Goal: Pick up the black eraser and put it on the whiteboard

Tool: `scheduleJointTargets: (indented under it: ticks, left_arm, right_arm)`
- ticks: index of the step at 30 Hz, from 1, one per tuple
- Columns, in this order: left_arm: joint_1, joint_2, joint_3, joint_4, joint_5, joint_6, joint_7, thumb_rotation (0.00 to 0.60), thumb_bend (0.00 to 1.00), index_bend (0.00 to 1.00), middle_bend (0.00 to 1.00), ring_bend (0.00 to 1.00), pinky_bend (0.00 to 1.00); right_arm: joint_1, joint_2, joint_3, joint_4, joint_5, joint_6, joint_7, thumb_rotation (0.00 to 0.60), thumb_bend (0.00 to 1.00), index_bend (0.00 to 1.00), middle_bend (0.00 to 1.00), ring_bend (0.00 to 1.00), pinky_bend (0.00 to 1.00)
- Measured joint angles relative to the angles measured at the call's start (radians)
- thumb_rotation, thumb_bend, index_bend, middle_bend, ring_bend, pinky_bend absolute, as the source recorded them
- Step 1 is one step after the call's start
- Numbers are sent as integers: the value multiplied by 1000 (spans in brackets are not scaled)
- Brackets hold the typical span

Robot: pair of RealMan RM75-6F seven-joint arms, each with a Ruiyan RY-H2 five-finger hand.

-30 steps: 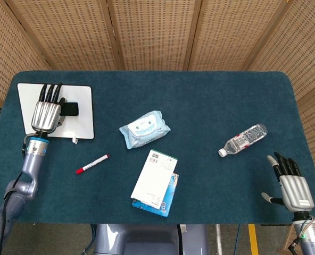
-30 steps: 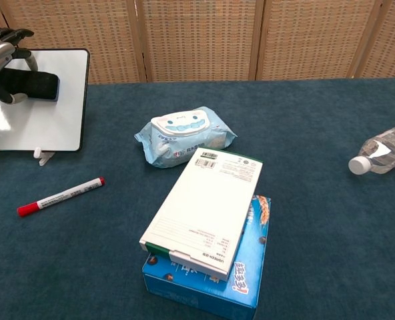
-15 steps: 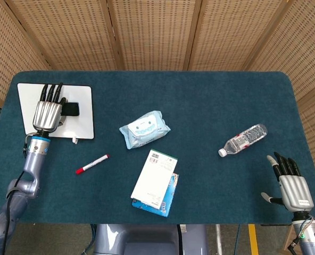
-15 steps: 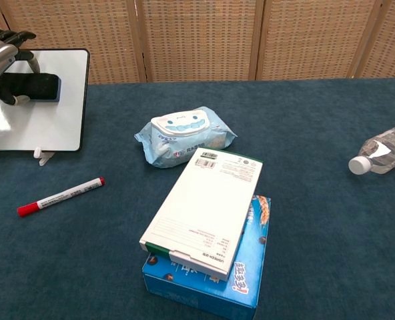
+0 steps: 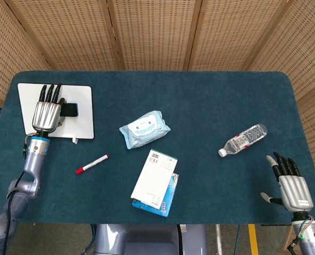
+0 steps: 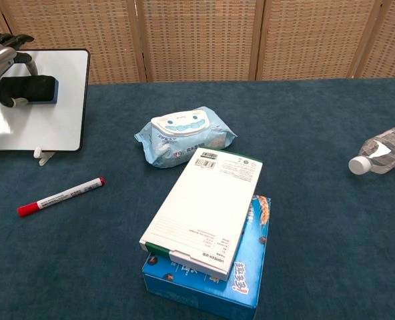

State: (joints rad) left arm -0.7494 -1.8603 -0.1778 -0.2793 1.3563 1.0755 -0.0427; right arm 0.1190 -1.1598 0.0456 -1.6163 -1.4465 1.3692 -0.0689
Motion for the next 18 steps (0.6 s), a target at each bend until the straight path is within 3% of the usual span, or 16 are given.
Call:
scheduleJointTargets:
  ticks: [18]
  left_arm:
    - [3,-4,-7,-2,-5,10,11,600,231,373,0,0,0]
  right_arm:
    - [2,-6,-5,1,-8,-2,-10,600,53,0,0,0,0]
